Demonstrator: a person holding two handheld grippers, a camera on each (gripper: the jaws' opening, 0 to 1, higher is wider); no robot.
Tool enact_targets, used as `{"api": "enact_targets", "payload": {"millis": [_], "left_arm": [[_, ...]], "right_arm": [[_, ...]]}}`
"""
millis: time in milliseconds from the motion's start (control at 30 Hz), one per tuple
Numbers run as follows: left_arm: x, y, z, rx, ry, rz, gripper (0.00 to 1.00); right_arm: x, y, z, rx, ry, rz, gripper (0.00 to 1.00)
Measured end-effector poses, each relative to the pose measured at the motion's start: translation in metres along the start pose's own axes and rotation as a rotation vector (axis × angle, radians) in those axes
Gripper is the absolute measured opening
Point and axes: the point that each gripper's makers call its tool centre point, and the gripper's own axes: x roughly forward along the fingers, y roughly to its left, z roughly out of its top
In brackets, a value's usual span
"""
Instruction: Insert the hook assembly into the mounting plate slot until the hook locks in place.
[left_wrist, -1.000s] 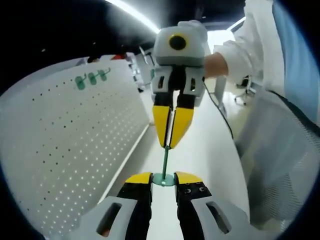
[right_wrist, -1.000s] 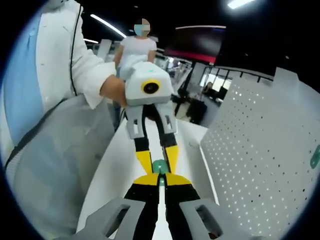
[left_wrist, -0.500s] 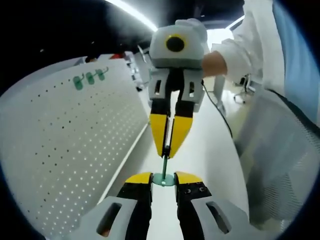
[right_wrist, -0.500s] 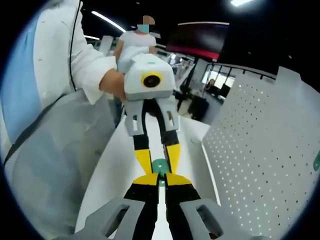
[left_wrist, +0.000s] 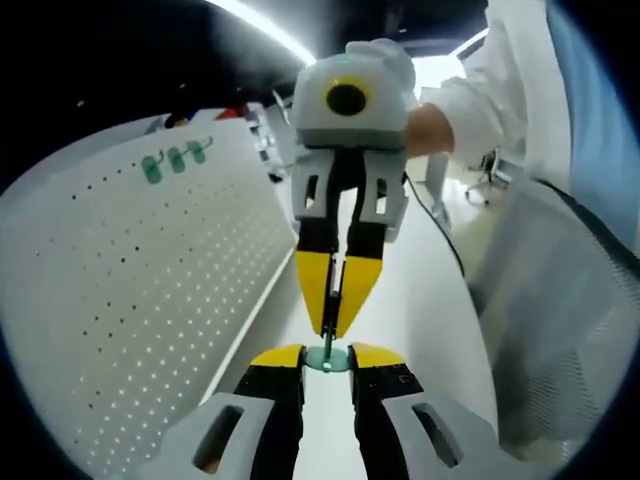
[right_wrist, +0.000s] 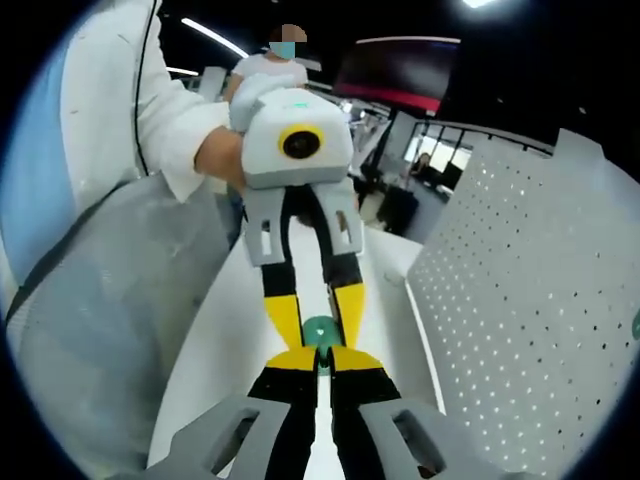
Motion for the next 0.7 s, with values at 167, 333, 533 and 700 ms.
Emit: {"api": "enact_targets", "payload": {"millis": [167,333,533,700], "left_arm": [[-0.0009,0.0015,0.0014,0.006,-0.008,0.011,0.18],[-0.0012,0.0035,0.0036,0.001,-0.019,0.021,0.19],[-0.0013,0.0060,0.0063,-0.013,-0.034,0.040,0.25],[-0.0021,0.0074,0.0083,-0.034,-0.047,0.054,0.32]], "right_arm": [[-0.0007,-0.0014,0.0013,-0.004,-0.008,-0.005,0.00],[-0.0017,-0.0026,0.0036,0.004,-0.016,-0.015,0.00],[-0.0032,-0.0042,0.0034,0.013,-0.020,-0.034,0.00],[-0.0080,-0.0095,0.0027,0.022,-0.022,-0.059,0.00]]}}
